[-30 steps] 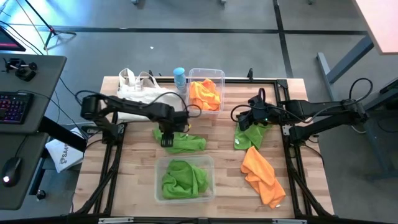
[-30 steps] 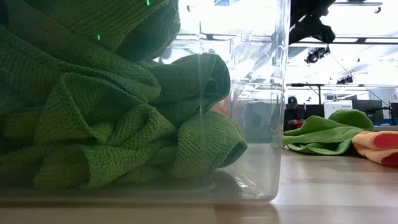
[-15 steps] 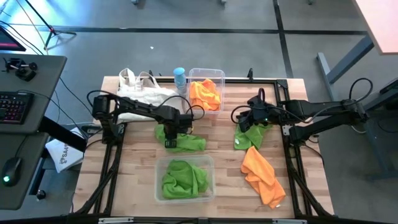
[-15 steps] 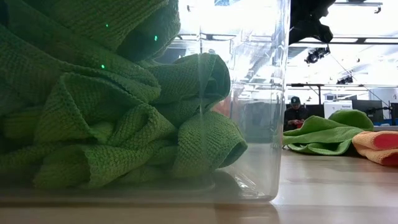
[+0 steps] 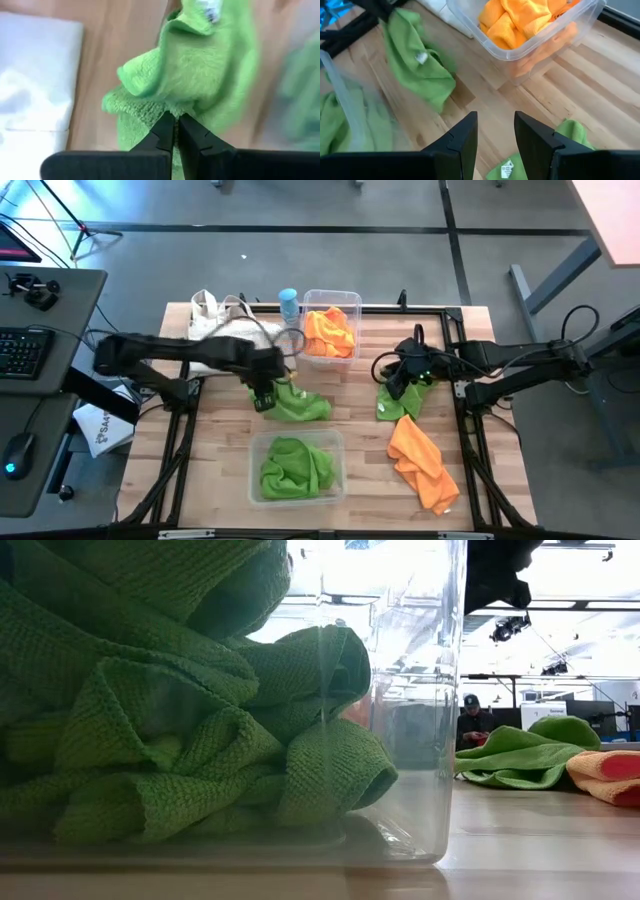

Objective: Sort microfiber towel by color & place in baskets
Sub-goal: Put the green microfiber cloth into the bottom transparent bin

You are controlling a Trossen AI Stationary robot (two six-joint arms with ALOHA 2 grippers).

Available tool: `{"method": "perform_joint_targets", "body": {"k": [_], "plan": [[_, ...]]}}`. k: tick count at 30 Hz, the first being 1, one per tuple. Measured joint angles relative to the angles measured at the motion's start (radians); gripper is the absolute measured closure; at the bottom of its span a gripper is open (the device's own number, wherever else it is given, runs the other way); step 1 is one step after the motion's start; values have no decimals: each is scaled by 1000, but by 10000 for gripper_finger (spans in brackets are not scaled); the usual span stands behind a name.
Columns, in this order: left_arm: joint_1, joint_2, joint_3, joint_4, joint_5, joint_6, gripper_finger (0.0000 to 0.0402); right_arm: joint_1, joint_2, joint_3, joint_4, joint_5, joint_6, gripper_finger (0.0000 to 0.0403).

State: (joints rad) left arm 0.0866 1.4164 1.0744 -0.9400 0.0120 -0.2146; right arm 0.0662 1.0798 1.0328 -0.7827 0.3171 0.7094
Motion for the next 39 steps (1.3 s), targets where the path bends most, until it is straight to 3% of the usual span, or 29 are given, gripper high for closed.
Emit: {"method": "perform_joint_targets", "body": {"k": [9,18,23,32,39], "plan": [[-89,-334,0,76,-17,-231,401,0,0,0,-2,0,-99,281],[-220,-494,0,464,-75,-222,401,0,0,0,-2,1,-142,281],[-275,-501,2,629,-73,-159,401,0,0,0,-2,1,-161,281],[-387,-451,2,647,-75,-150,401,0,0,0,-3,1,-176,281],[-472,-314,2,646,-88,-163,401,0,0,0,-3,2,-194,281]]}}
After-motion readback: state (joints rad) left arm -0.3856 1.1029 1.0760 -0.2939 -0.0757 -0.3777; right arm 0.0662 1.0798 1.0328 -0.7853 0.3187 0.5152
